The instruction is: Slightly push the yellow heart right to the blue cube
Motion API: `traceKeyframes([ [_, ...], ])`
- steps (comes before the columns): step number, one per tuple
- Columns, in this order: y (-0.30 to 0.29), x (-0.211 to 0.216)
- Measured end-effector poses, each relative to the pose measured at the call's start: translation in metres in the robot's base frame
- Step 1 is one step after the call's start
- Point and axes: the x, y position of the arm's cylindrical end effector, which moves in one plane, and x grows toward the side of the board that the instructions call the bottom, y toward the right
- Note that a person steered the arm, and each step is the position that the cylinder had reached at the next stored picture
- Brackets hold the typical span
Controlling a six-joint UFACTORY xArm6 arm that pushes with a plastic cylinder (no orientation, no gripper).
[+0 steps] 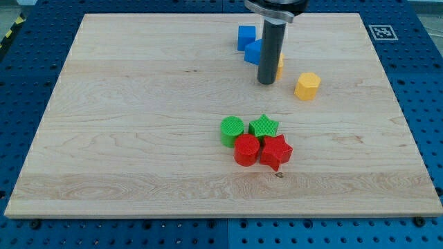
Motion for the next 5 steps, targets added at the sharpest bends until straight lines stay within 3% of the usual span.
traceKeyframes([
  [1, 0.02, -0.016],
  [3, 0.05, 0.002],
  [5, 0.05, -0.032],
])
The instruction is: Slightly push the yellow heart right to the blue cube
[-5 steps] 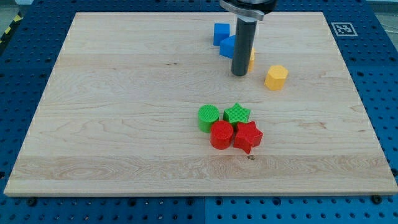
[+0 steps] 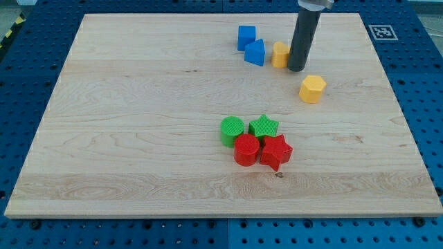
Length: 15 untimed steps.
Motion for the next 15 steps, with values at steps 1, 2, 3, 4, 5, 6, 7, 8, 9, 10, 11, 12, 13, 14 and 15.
traceKeyframes([
  [1, 0.0, 0.0],
  [2, 0.0, 0.007],
  [3, 0.001, 0.008],
  [4, 0.001, 0.008],
  [5, 0.0, 0.008],
  [6, -0.004, 0.008],
  [7, -0.016, 0.008],
  [8, -0.024, 0.005],
  [9, -0.027, -0.017],
  [10, -0.027, -0.02],
  [11, -0.033, -0.024],
  [12, -0.034, -0.025],
  [13, -0.051, -0.025],
  [14, -0.052, -0.025],
  [15, -0.044, -0.025],
])
